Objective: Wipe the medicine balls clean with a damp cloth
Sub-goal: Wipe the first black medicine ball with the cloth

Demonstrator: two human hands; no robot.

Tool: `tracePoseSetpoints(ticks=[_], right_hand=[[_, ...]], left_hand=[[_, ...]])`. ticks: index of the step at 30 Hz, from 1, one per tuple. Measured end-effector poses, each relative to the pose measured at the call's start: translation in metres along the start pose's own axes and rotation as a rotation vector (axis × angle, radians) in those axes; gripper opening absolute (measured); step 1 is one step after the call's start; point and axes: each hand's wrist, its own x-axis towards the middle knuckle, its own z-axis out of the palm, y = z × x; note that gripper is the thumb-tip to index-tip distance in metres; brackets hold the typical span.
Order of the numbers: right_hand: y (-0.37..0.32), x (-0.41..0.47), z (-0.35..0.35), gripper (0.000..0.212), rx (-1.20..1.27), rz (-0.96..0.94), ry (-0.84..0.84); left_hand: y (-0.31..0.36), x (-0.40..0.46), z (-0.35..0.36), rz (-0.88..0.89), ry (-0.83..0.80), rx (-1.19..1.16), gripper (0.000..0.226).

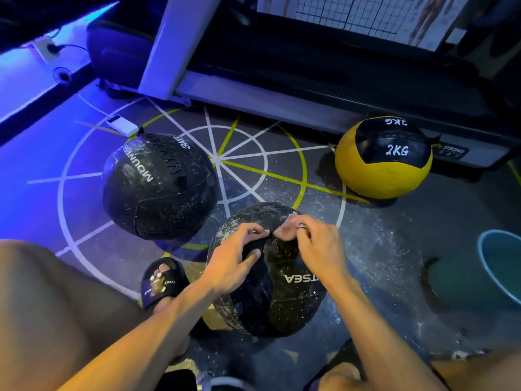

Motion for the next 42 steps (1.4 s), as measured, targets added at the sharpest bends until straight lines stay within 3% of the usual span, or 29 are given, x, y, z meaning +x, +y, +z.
tracePoseSetpoints(ticks=[1, 5, 11, 16, 19, 23, 28, 30, 33, 35, 39, 42], right_hand=[[0.002, -0.002, 0.004, 0.030, 0.000, -0.003, 0.023], [-0.009, -0.024, 0.025, 0.028, -0.123, -0.110, -0.182], [0.013, -0.002, 0.008, 0.028, -0.114, -0.041, -0.109], [-0.001, -0.017, 0.017, 0.036, -0.113, -0.157, -0.223], [0.016, -0.011, 0.010, 0.028, -0.039, -0.070, -0.099], [0.024, -0.012, 0.007, 0.026, 0.046, 0.058, -0.087], [0.015, -0.007, 0.003, 0.024, 0.266, 0.274, 0.157], [0.003, -0.012, 0.010, 0.024, 0.256, 0.194, 0.156], [-0.011, -0.020, 0.028, 0.032, 0.087, -0.074, -0.133], [-0.006, -0.028, 0.038, 0.033, -0.033, -0.214, -0.201], [0.002, -0.040, 0.026, 0.035, -0.218, -0.263, -0.151], [0.003, -0.035, 0.010, 0.039, -0.311, -0.179, -0.224]], left_hand=[[0.002, 0.001, 0.001, 0.008, -0.003, 0.008, 0.037], [0.000, -0.001, 0.000, -0.002, 0.015, 0.034, 0.047], [0.000, -0.003, 0.008, 0.063, 0.001, 0.051, 0.046], [-0.005, -0.001, 0.010, 0.065, 0.044, 0.088, 0.054], [-0.001, 0.002, 0.011, 0.107, 0.049, 0.066, 0.049], [-0.005, 0.000, 0.011, 0.125, 0.242, 0.209, 0.040], [-0.005, -0.005, 0.010, -0.044, 0.365, 0.200, 0.018], [-0.006, -0.006, 0.011, -0.063, 0.363, 0.154, 0.015], [-0.004, -0.005, 0.012, -0.052, 0.346, 0.122, 0.018], [-0.005, -0.002, 0.013, -0.040, 0.360, 0.143, 0.025], [-0.007, -0.004, 0.015, -0.009, 0.356, 0.182, 0.035], [-0.007, 0.000, 0.013, -0.034, 0.331, 0.138, 0.020]])
